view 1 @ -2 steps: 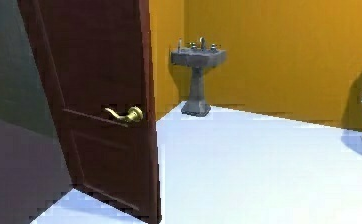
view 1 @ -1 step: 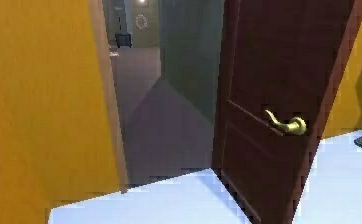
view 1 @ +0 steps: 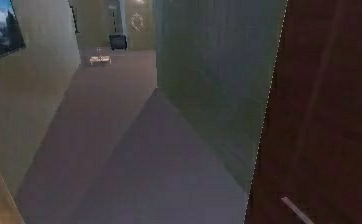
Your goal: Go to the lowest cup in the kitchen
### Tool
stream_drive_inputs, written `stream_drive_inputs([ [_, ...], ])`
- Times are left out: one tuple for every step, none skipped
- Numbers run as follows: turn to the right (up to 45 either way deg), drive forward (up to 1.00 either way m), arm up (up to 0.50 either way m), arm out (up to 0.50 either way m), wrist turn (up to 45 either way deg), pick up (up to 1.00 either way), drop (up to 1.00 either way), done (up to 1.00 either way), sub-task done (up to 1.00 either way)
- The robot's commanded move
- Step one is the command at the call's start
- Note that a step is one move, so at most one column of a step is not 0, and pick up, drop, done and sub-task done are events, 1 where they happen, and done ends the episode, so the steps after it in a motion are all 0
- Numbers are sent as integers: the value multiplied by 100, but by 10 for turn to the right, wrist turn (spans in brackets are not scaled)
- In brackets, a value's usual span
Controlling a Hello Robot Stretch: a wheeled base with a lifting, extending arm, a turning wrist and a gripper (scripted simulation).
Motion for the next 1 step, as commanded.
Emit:
stream_drive_inputs([
  [0,35,0,0,0,0,0,0,0],
])
